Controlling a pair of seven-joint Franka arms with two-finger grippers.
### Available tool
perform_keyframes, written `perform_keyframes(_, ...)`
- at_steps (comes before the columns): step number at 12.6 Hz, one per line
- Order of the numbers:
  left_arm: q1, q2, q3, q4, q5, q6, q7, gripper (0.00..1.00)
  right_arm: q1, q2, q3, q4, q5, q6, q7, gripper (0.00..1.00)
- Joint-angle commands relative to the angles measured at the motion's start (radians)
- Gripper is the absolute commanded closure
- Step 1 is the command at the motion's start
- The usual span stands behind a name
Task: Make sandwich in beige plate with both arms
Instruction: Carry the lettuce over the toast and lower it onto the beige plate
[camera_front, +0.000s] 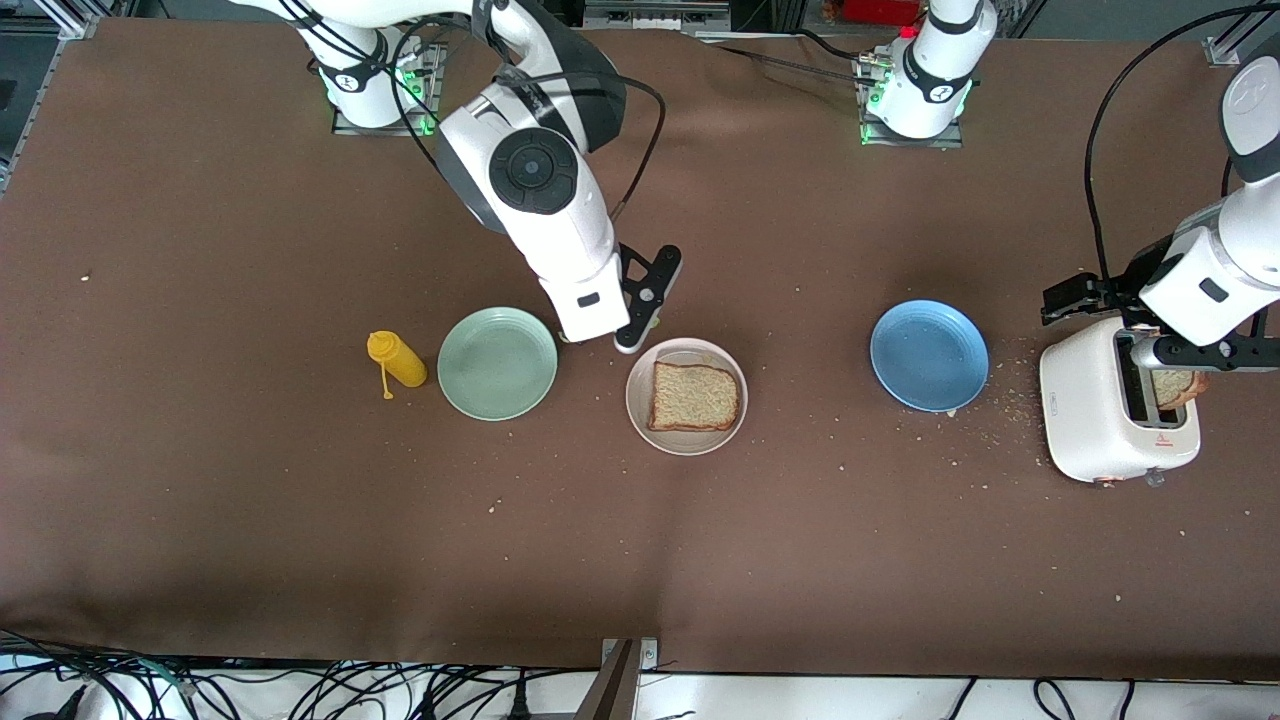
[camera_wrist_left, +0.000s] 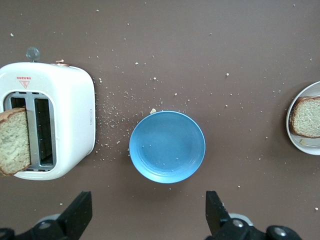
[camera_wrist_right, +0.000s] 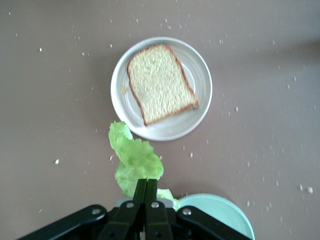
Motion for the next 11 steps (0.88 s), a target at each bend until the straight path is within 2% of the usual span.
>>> perform_keyframes(1,-0.005,-0.009,-0.001,0.0,0.021,-0.002,-0.013,0.0,0.027,0.073,0.005,0.031,0.011,0.126,-0.036,1.0)
perform_keyframes(6,-0.005,-0.009,-0.001,0.0,0.021,-0.001,-0.013,0.0,0.053,0.165,0.005,0.03,0.013,0.322,-0.028,1.0)
perform_keyframes(11,-0.006,-0.008,-0.001,0.0,0.021,-0.001,-0.013,0.0,0.064,0.231,0.003,0.028,0.013,0.444,-0.033,1.0)
